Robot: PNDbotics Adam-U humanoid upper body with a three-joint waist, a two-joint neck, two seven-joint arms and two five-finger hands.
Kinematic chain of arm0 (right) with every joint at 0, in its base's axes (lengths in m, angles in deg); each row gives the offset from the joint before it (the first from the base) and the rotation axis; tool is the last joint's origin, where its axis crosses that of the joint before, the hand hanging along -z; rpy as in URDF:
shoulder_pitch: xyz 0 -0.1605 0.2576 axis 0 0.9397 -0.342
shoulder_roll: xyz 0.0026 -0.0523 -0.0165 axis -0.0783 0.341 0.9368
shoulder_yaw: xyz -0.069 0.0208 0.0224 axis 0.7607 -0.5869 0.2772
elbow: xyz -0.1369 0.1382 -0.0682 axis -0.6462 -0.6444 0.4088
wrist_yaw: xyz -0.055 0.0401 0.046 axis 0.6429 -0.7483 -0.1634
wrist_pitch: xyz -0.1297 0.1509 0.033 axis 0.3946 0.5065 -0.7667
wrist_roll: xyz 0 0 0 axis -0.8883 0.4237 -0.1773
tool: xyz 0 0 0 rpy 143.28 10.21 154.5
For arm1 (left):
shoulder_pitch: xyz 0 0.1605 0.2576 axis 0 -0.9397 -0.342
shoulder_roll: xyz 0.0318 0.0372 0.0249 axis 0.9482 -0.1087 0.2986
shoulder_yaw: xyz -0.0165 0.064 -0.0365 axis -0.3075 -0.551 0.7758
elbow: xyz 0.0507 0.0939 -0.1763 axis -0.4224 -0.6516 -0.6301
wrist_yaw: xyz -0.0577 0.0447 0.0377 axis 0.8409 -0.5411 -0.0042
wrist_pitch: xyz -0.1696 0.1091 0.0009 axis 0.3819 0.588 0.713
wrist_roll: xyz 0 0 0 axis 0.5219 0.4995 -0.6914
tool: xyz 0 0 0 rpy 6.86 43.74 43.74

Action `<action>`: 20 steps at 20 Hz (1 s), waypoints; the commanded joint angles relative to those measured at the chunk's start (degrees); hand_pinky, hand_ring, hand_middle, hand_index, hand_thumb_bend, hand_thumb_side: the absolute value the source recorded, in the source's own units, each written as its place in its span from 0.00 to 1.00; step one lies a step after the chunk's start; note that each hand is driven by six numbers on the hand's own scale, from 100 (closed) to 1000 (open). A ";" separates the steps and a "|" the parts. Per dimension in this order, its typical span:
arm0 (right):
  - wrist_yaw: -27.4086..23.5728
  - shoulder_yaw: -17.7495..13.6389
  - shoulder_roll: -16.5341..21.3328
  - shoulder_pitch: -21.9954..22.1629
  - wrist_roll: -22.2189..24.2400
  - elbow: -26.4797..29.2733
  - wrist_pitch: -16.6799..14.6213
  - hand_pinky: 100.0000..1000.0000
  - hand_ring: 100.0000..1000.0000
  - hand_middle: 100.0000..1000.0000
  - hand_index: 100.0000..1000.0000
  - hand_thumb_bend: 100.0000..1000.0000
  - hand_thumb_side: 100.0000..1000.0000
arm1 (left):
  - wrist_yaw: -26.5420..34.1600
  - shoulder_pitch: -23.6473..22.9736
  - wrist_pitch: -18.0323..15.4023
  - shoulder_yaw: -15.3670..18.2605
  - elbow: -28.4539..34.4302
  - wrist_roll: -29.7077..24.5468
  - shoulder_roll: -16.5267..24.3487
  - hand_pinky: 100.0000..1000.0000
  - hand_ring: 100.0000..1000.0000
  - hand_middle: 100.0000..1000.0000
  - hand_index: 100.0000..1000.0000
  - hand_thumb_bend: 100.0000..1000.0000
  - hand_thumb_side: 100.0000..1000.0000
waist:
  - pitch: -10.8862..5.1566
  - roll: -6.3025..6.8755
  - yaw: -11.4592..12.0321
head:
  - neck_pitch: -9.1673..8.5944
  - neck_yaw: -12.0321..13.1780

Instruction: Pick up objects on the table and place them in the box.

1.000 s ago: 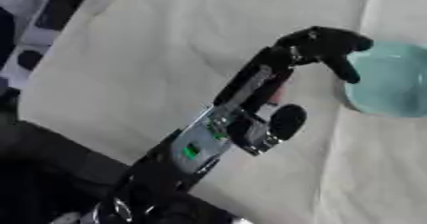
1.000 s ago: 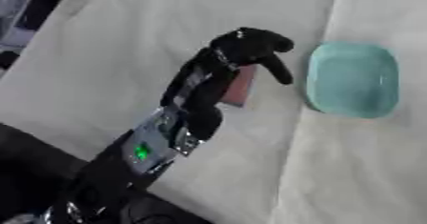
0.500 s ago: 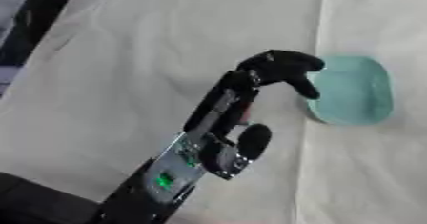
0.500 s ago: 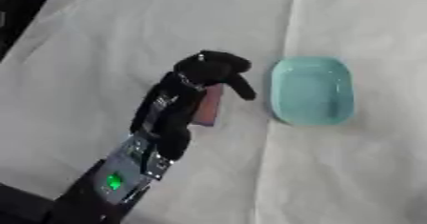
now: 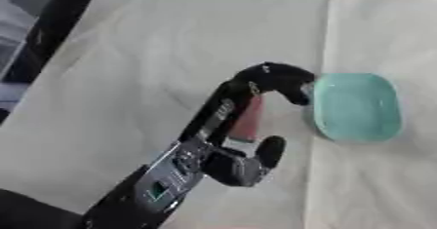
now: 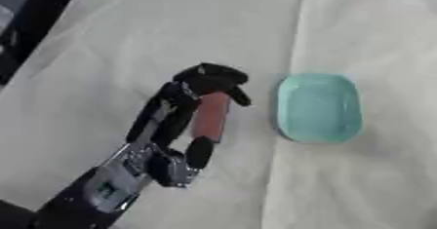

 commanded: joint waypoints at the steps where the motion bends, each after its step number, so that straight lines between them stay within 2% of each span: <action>1: 0.42 -0.41 1.42 0.03 -0.04 0.77 0.35 0.11 0.30 0.59 0.80 0.00 0.78 | -4.86 -0.44 3.45 1.34 0.87 0.73 6.89 0.41 0.57 0.71 0.86 0.09 0.40 | -1.55 0.15 -0.38 | -0.87 -0.07; 3: 0.44 -0.34 1.49 0.16 -0.09 0.77 0.35 0.11 0.30 0.59 0.80 0.00 0.78 | -7.31 -0.81 5.71 1.57 0.87 1.21 9.80 0.40 0.57 0.71 0.87 0.15 0.35 | -1.70 0.43 -0.70 | -0.91 -0.05; 6: 0.39 -0.38 1.63 0.28 -0.05 0.77 0.39 0.11 0.30 0.59 0.80 0.00 0.78 | -11.25 -1.06 7.43 2.40 0.87 1.47 13.70 0.44 0.61 0.74 0.89 0.37 0.21 | -1.87 0.72 -1.10 | -0.97 -0.03; 8: 0.39 -0.41 1.70 0.31 -0.04 0.77 0.43 0.11 0.30 0.59 0.80 0.00 0.79 | -15.17 -1.43 6.71 3.29 0.87 -0.05 16.21 0.49 0.66 0.77 0.90 0.46 0.18 | -1.97 0.83 -1.27 | -0.94 -0.05; 10: 0.45 -0.45 1.77 0.40 -0.04 0.77 0.49 0.11 0.30 0.59 0.80 0.00 0.79 | -18.68 -1.76 5.03 4.37 0.87 -1.93 18.40 0.53 0.69 0.80 0.91 0.54 0.19 | -2.06 0.98 -1.32 | -0.88 0.03; 12: 0.45 -0.47 1.83 0.61 -0.02 0.77 0.53 0.11 0.30 0.59 0.80 0.00 0.79 | -20.15 -1.76 3.03 6.12 0.87 -1.93 20.33 0.53 0.70 0.80 0.91 0.62 0.18 | -2.17 1.22 -1.24 | -0.83 0.19; 15: 0.39 -0.49 1.85 0.82 0.07 0.77 0.56 0.10 0.30 0.59 0.80 0.00 0.79 | -20.71 -1.19 2.01 8.61 0.87 -0.74 22.42 0.58 0.73 0.83 0.93 0.65 0.21 | -2.28 1.44 -1.21 | -0.84 0.32; 20: 0.30 -0.54 1.98 1.02 0.17 0.77 0.63 0.10 0.30 0.58 0.80 0.00 0.79 | -21.59 -0.12 2.72 10.84 0.87 -4.28 25.38 0.61 0.77 0.86 0.95 0.66 0.26 | -2.42 1.71 -1.37 | -0.61 0.18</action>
